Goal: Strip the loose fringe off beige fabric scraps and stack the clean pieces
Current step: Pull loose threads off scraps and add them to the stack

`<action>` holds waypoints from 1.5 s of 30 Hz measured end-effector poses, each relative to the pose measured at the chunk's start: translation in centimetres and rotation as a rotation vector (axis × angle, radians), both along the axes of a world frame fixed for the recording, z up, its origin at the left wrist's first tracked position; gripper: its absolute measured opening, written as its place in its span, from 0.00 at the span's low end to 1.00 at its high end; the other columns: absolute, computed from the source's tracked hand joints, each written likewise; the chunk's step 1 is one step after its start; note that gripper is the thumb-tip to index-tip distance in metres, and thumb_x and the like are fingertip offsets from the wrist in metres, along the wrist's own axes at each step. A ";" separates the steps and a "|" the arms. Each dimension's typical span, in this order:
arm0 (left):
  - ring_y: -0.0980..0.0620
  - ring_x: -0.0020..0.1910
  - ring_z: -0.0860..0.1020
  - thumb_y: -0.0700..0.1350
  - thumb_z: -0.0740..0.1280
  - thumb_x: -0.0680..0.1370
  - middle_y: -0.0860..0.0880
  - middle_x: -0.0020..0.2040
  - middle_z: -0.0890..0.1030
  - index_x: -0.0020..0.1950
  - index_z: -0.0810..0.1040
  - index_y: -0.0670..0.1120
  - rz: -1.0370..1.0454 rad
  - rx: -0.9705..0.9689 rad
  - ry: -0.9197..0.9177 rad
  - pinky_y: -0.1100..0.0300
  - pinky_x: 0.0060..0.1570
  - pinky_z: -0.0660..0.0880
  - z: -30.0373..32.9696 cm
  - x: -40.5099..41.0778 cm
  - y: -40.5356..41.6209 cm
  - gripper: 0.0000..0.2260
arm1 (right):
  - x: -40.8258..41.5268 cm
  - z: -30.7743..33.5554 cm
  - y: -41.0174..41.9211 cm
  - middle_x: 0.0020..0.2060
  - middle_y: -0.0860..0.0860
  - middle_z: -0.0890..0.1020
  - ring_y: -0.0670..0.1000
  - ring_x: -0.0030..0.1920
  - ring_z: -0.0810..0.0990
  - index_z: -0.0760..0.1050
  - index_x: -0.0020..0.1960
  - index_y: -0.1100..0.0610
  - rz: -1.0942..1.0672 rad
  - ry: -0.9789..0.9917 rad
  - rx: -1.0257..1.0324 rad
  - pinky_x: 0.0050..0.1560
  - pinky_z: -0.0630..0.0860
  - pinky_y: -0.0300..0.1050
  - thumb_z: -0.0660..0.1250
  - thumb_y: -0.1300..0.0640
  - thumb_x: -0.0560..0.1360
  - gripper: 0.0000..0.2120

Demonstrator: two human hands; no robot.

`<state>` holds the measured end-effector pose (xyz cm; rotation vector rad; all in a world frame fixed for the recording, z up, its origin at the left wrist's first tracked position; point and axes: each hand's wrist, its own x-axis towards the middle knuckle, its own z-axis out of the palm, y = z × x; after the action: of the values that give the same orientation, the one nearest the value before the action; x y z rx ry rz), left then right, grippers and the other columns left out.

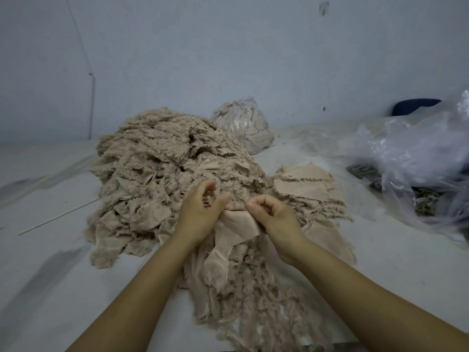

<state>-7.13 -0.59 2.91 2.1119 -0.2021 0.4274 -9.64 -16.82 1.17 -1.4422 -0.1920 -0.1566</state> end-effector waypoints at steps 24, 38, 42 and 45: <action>0.55 0.23 0.71 0.44 0.69 0.76 0.50 0.27 0.75 0.47 0.78 0.36 -0.444 -0.071 0.375 0.65 0.23 0.68 -1.6 -1.6 -3.4 0.09 | 1.1 -0.1 -3.2 0.28 0.46 0.77 0.46 0.30 0.73 0.76 0.35 0.52 -0.363 -0.014 -0.065 0.31 0.69 0.39 0.66 0.56 0.78 0.13; 0.59 0.19 0.58 0.39 0.60 0.81 0.55 0.19 0.62 0.36 0.73 0.39 -0.377 -0.223 0.281 0.68 0.21 0.57 -2.6 -0.5 -2.1 0.13 | 0.9 -1.9 -11.7 0.41 0.46 0.84 0.50 0.47 0.81 0.82 0.39 0.50 -0.633 0.077 -0.411 0.53 0.75 0.48 0.71 0.52 0.74 0.06; 0.57 0.24 0.66 0.45 0.64 0.79 0.53 0.25 0.71 0.37 0.78 0.43 -0.404 -0.113 0.326 0.65 0.27 0.63 -2.3 -0.6 -0.4 0.12 | 0.5 -3.1 -12.9 0.41 0.43 0.82 0.51 0.51 0.80 0.81 0.39 0.47 -0.564 0.160 -0.516 0.48 0.72 0.43 0.70 0.51 0.74 0.06; 0.58 0.32 0.74 0.59 0.70 0.71 0.53 0.33 0.77 0.39 0.80 0.45 -0.635 0.134 0.472 0.69 0.34 0.69 -1.6 -1.6 -0.1 0.17 | 0.0 -3.5 -12.5 0.55 0.52 0.78 0.56 0.58 0.75 0.76 0.57 0.52 -0.542 0.225 -0.991 0.51 0.71 0.48 0.66 0.46 0.75 0.14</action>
<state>-8.72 -0.66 1.29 2.0742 -0.6080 -0.4648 -9.61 -29.30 -2.31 -2.4635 0.3721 -0.3692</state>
